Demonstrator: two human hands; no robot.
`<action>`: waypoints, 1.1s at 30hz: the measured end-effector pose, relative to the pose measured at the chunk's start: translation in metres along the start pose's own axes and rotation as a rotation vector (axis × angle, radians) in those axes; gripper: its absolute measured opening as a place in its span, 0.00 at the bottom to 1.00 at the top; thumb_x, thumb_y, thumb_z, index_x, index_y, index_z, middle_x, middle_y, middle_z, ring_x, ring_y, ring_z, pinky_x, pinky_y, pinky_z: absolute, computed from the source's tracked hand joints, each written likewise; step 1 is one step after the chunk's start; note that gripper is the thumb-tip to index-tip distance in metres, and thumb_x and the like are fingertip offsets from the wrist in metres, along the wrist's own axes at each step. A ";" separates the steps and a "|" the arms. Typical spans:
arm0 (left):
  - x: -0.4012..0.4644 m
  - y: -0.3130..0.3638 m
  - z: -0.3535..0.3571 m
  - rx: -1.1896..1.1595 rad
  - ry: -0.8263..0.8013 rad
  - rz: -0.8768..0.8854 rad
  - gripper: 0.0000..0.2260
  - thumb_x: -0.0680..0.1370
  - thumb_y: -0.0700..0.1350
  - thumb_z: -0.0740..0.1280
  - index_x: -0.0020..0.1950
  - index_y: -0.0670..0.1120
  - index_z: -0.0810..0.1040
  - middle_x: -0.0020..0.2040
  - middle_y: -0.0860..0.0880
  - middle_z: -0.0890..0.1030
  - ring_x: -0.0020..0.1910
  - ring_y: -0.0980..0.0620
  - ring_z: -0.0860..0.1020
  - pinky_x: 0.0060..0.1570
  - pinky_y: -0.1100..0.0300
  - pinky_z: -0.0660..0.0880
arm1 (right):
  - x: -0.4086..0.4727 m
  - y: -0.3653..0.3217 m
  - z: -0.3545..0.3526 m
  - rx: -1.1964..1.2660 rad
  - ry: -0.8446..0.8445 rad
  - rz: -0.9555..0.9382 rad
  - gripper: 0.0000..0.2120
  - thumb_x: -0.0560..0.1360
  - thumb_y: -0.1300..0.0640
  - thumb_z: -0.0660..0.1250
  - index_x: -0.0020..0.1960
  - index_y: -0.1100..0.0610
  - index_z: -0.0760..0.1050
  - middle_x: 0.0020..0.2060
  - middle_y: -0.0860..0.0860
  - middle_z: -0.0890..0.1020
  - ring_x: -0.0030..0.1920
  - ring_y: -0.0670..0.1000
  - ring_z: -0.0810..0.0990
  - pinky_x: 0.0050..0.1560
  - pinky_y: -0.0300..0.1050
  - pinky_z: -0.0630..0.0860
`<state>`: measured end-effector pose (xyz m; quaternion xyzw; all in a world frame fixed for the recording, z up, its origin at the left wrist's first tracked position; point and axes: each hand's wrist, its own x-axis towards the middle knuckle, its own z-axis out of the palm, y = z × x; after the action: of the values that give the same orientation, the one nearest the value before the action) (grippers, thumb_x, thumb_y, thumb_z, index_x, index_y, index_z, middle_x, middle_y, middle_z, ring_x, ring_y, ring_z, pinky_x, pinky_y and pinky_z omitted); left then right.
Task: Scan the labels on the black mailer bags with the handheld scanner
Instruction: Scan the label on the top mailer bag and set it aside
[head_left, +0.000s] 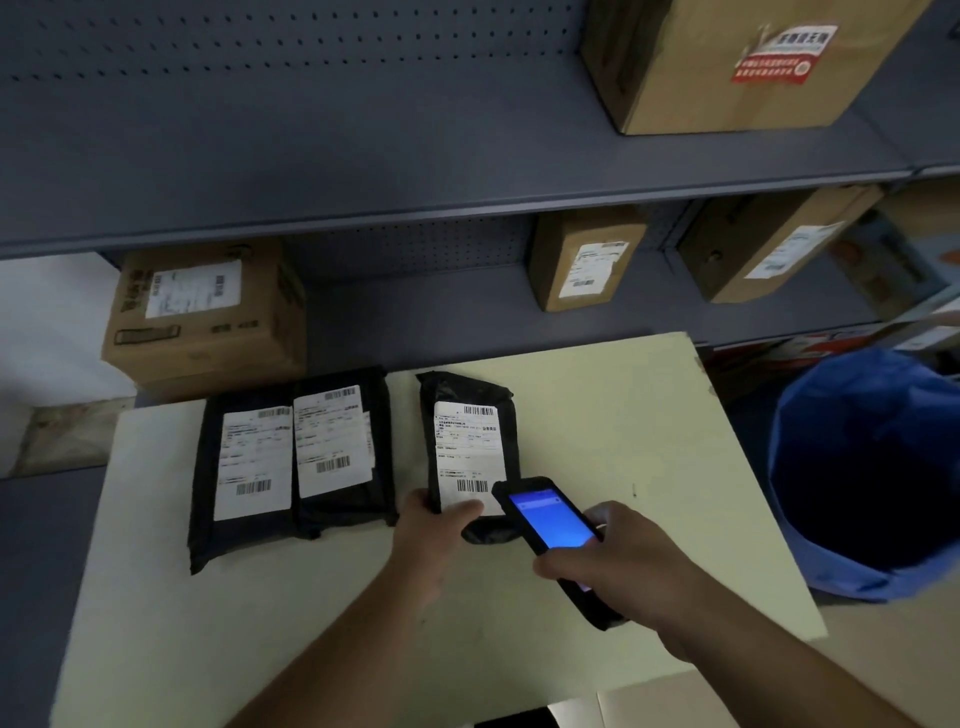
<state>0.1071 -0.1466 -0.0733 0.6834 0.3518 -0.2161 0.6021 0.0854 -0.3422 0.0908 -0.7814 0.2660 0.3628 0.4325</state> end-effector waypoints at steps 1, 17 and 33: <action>0.003 0.000 0.005 0.017 -0.001 -0.005 0.18 0.67 0.46 0.78 0.56 0.48 0.85 0.49 0.49 0.89 0.47 0.50 0.87 0.44 0.57 0.81 | 0.003 0.003 -0.004 0.011 0.003 0.009 0.22 0.63 0.50 0.80 0.52 0.57 0.78 0.31 0.48 0.80 0.28 0.48 0.76 0.30 0.41 0.72; 0.030 0.019 0.103 0.244 -0.061 -0.009 0.09 0.71 0.47 0.75 0.51 0.50 0.84 0.47 0.51 0.88 0.47 0.49 0.86 0.48 0.56 0.82 | 0.037 0.052 -0.056 0.082 0.033 0.082 0.21 0.66 0.51 0.80 0.54 0.54 0.78 0.36 0.50 0.82 0.32 0.48 0.78 0.31 0.38 0.73; 0.046 0.049 0.166 0.381 -0.147 0.085 0.17 0.74 0.43 0.73 0.62 0.49 0.78 0.57 0.51 0.85 0.57 0.46 0.83 0.60 0.51 0.80 | 0.042 0.073 -0.081 0.154 0.082 0.109 0.19 0.66 0.53 0.79 0.53 0.56 0.78 0.36 0.51 0.79 0.25 0.45 0.74 0.22 0.32 0.72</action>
<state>0.1949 -0.2993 -0.1036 0.7814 0.2306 -0.3026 0.4947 0.0846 -0.4523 0.0515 -0.7443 0.3529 0.3318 0.4597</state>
